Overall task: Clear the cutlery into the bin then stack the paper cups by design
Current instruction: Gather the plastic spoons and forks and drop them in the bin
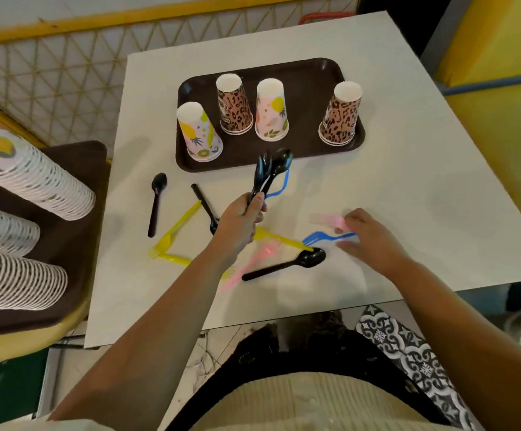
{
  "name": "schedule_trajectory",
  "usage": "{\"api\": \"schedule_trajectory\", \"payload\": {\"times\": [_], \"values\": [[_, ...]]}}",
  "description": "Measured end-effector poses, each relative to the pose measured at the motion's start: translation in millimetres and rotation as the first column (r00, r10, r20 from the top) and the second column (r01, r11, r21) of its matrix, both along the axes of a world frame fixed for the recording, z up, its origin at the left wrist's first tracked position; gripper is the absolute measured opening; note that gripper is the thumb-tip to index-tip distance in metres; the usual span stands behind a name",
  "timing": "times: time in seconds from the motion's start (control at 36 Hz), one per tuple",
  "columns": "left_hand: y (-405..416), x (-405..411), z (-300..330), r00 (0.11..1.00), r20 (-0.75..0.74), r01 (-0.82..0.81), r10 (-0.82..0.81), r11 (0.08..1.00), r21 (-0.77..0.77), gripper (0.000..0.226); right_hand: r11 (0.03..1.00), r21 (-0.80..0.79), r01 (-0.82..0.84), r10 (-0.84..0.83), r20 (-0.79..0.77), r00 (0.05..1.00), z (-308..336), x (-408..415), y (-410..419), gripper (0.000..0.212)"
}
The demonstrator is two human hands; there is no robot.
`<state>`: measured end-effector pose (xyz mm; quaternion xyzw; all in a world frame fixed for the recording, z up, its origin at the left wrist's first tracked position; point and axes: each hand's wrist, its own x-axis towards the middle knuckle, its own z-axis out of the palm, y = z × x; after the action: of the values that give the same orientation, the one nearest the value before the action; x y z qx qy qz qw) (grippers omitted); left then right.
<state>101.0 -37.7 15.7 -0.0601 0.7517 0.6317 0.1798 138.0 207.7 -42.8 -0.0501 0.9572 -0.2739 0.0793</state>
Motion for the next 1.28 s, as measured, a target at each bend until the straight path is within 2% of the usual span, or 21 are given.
{"api": "schedule_trajectory", "payload": {"times": [0.08, 0.22, 0.31, 0.39, 0.44, 0.56, 0.69, 0.78, 0.89, 1.03, 1.17, 1.28], "values": [[-14, 4, -2, 0.999, -0.040, 0.026, -0.026, 1.000, -0.008, 0.029, 0.997, 0.022, 0.068, -0.067, -0.062, 0.996, -1, 0, -5, 0.010], [-41, 9, -8, 0.997, -0.048, 0.055, -0.056, 0.998, -0.012, 0.023, 0.958, 0.211, 0.194, -0.169, -0.134, 0.977, -2, -3, -11, 0.022], [-51, 12, -8, 0.995, -0.028, 0.093, -0.094, 0.995, -0.029, 0.018, 0.932, 0.246, 0.266, -0.238, -0.141, 0.961, 6, -5, -21, 0.023], [-58, 16, -9, 0.994, 0.007, 0.108, -0.108, 0.994, -0.006, 0.013, 0.942, 0.188, 0.276, -0.253, -0.142, 0.957, 21, -10, -41, 0.022], [-61, 18, -9, 0.995, 0.033, 0.097, -0.098, 0.995, 0.017, 0.009, 0.955, 0.102, 0.279, -0.271, -0.084, 0.959, 30, -13, -59, 0.024], [-64, 17, -8, 0.995, 0.095, 0.037, -0.041, 0.998, 0.041, 0.021, 0.992, 0.005, 0.128, -0.128, -0.021, 0.992, 35, -22, -93, 0.035], [-63, 17, -4, 0.996, 0.078, -0.039, 0.042, 0.998, -0.043, 0.021, 0.985, 0.150, -0.087, 0.077, 0.073, 0.994, 29, -35, -124, 0.044], [-62, 17, -4, 0.996, 0.045, -0.072, 0.079, 0.990, -0.123, 0.016, 0.974, 0.181, -0.135, 0.115, 0.116, 0.986, 21, -41, -132, 0.045], [-60, 18, -8, 0.997, -0.055, -0.074, 0.062, 0.968, -0.241, 0.018, 0.975, 0.205, -0.081, 0.062, 0.096, 0.993, 14, -47, -135, 0.032], [-48, 26, -15, 0.983, -0.163, -0.002, -0.081, 0.889, -0.457, 0.023, 0.976, 0.220, -0.004, -0.009, 0.057, 0.998, 15, -54, -127, 0.023], [-37, 36, -24, 0.979, -0.119, 0.072, -0.164, 0.833, -0.549, 0.028, 0.975, 0.193, 0.114, -0.110, -0.030, 0.993, 15, -59, -106, 0.027], [-27, 40, -28, 0.976, -0.058, 0.137, -0.208, 0.806, -0.576, 0.034, 0.983, 0.007, 0.186, -0.186, 0.026, 0.982, 13, -57, -94, 0.026]]}}
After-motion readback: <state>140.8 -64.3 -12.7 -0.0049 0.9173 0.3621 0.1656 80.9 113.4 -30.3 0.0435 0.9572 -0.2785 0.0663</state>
